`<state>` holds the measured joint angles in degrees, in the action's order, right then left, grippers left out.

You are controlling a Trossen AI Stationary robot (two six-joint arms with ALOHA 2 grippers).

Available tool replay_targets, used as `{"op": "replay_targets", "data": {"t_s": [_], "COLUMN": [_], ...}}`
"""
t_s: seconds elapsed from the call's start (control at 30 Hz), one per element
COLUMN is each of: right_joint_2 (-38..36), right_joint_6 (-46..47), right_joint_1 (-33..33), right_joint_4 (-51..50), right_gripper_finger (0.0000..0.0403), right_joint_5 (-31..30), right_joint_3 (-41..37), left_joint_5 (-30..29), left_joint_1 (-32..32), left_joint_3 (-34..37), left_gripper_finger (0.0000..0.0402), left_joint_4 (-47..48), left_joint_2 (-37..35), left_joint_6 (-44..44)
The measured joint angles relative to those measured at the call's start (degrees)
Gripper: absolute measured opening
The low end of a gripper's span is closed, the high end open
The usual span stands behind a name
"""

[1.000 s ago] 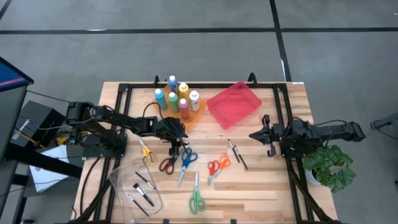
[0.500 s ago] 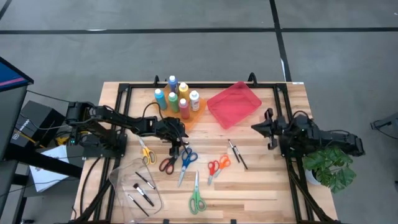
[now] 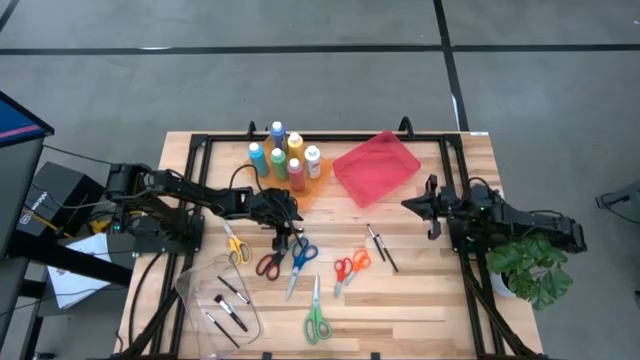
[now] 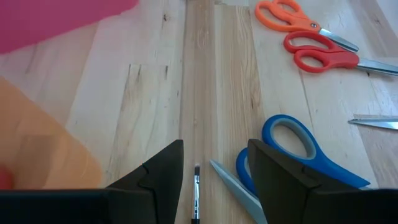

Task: Pick & Place Paint Supplies
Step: Put the makeup brush into the transparent bin

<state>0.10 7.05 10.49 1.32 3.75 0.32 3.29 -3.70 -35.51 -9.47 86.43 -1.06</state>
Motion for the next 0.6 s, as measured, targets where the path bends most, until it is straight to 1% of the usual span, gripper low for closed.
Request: {"op": "replay_targets", "data": {"t_s": [0.13,0.3,0.4,0.47,0.6], "right_joint_2": [0.0,0.0,0.0,0.0,0.0], "right_joint_6": [-1.0,3.8,4.0,4.0,4.0], "right_joint_1": [-0.8,-0.8,-0.8,-0.8,-0.8], "right_joint_4": [0.0,0.1,0.1,0.1,0.1], "right_gripper_finger": [0.0000,0.0000,0.0000,0.0000,0.0000], "right_joint_5": [0.3,0.3,0.3,0.3,0.3], "right_joint_3": [0.0,0.0,0.0,0.0,0.0], "left_joint_5": [0.0,0.0,-0.2,-1.1,-4.7], "left_joint_1": [0.0,0.0,0.0,0.0,-0.1], "left_joint_3": [0.0,0.0,0.0,0.0,0.0], "left_gripper_finger": [0.0172,0.0172,0.0172,0.0172,0.0172], "left_joint_4": [0.0,0.0,0.0,0.0,0.5], "left_joint_2": [0.0,0.0,0.0,0.0,0.0], "left_joint_6": [0.0,0.4,1.5,1.5,2.9]}}
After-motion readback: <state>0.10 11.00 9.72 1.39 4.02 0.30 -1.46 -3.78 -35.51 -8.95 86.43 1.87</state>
